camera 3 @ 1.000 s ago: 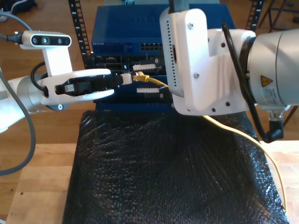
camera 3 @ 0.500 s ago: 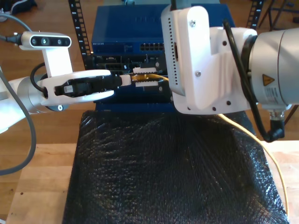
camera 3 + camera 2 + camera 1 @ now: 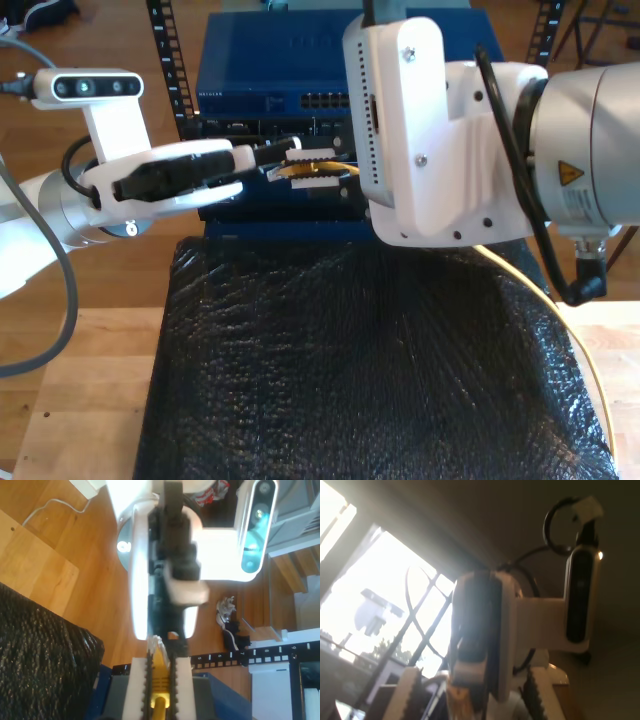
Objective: Grab the cable and plug it in
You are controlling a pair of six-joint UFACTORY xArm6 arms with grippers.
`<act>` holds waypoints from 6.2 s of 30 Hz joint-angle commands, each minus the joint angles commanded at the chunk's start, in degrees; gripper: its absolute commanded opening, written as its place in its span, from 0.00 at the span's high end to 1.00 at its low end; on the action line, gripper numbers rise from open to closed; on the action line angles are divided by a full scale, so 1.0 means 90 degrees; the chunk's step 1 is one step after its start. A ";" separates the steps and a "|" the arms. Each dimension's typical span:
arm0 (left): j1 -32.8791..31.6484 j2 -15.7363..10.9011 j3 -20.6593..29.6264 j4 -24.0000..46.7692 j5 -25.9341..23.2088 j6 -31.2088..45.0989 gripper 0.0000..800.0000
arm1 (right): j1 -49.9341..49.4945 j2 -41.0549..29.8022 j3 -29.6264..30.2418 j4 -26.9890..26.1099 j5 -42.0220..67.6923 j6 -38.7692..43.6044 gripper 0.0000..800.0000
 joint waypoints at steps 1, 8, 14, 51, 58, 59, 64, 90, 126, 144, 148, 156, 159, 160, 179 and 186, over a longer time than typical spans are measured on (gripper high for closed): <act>0.0000 0.0000 0.0000 -0.0010 0.0000 0.0000 0.36 | 0.0000 0.0010 0.0000 0.0000 0.0000 0.0000 1.00; 0.0010 -0.0020 -0.0078 -0.0010 -0.0059 -0.0010 0.05 | 0.0000 0.0039 -0.0020 0.0020 -0.0010 0.0020 1.00; 0.0039 -0.0088 -0.0215 0.0020 -0.0527 0.0010 0.00 | -0.0010 0.0254 -0.0156 0.0078 0.0000 0.0254 1.00; 0.1319 -0.0586 -0.1670 0.3731 -0.2393 0.0410 0.00 | -0.1973 0.0947 -0.0596 0.0381 0.1309 0.1192 1.00; 0.1319 -0.0791 -0.1788 0.4669 -0.2569 0.0713 0.00 | -0.2422 0.1094 -0.0557 0.0313 0.1504 0.1280 1.00; 0.1319 -0.0791 -0.1827 0.4796 -0.2569 0.0781 0.00 | -0.2442 0.1123 -0.0547 0.0303 0.1514 0.1280 1.00; 0.1319 -0.0801 -0.2032 0.5490 -0.2686 0.1211 0.00 | -0.2540 0.1319 -0.0527 0.0137 0.1514 0.1358 1.00; 0.2432 -0.1035 -0.1534 0.8547 -0.2891 0.4063 0.00 | -0.2667 0.2315 -0.0576 -0.1055 0.1739 0.2315 1.00; 0.5206 -0.2452 0.1495 1.1018 -0.3292 0.8264 0.00 | -0.2882 0.2784 -0.0654 -0.1280 0.1729 0.2510 1.00; 0.5812 -0.2676 0.2979 1.1516 -0.4933 0.8586 0.00 | -0.2901 0.2784 -0.0606 -0.1289 0.1729 0.2510 1.00; 0.5812 -0.2784 0.3018 1.1536 -0.5060 0.8899 0.00 | -0.3028 0.2784 -0.0596 -0.1280 0.1729 0.2510 1.00; 0.6144 -0.3038 0.3565 1.1546 -0.6027 0.9836 0.00 | -0.3116 0.2784 -0.0567 -0.1280 0.1700 0.2501 1.00; 0.6418 -0.3038 0.3800 1.1516 -0.6584 1.0208 0.00 | -0.3136 0.2862 -0.0596 -0.1270 0.1690 0.2510 1.00; 0.6535 -0.3038 0.3819 1.1516 -0.6701 1.0227 0.00 | -0.3155 0.2901 -0.0625 -0.1270 0.1690 0.2510 1.00; 0.6906 -0.2969 0.4405 1.1438 -0.7883 1.0432 0.00 | -0.3292 0.2862 -0.0420 -0.1260 0.1074 0.2481 1.00; 0.6926 -0.2911 0.4386 1.1341 -0.7863 1.0442 0.00 | -0.3116 0.2862 -0.0313 -0.1280 0.0313 0.2471 1.00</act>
